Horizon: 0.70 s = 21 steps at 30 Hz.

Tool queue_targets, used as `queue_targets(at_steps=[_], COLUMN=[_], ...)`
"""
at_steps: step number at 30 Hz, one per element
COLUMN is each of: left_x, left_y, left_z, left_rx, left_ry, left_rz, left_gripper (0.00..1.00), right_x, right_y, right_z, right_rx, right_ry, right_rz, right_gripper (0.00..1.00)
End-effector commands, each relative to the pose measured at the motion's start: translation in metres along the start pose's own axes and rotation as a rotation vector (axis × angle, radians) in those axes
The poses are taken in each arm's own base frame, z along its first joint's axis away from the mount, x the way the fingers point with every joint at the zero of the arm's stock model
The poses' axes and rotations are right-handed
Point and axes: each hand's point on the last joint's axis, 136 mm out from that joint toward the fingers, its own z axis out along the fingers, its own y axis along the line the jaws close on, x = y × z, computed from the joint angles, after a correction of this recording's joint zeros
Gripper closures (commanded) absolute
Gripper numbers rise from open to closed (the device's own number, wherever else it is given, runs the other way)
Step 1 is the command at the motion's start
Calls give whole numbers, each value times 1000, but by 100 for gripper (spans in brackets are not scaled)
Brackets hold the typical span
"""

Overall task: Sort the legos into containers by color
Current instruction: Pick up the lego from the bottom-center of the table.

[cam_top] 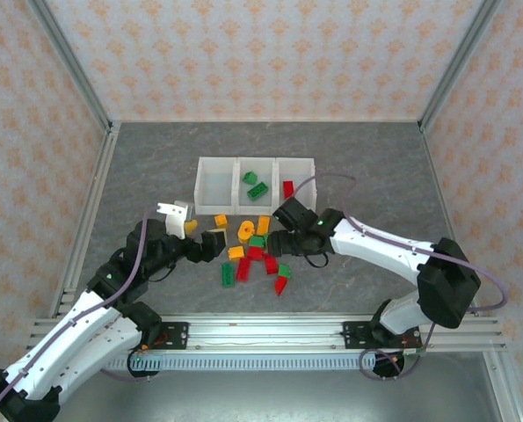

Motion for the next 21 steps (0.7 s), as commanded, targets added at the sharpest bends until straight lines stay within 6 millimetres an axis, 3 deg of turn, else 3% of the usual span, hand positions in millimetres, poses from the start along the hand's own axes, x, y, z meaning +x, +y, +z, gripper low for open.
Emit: queue_targets(at_steps=[1, 12, 21], left_x=[-3, -4, -4], left_y=[-6, -6, -7], left_z=[0, -2, -2], left_rx=[23, 21, 24], left_ry=[-11, -15, -16], left_rz=[13, 13, 14], left_gripper=[1, 1, 1], right_x=[7, 28, 41], right_y=[1, 9, -1], right_z=[4, 24, 39], right_rx=[-17, -15, 33], right_ry=[4, 62, 93], right_rz=[43, 35, 47], right_gripper=[18, 30, 36])
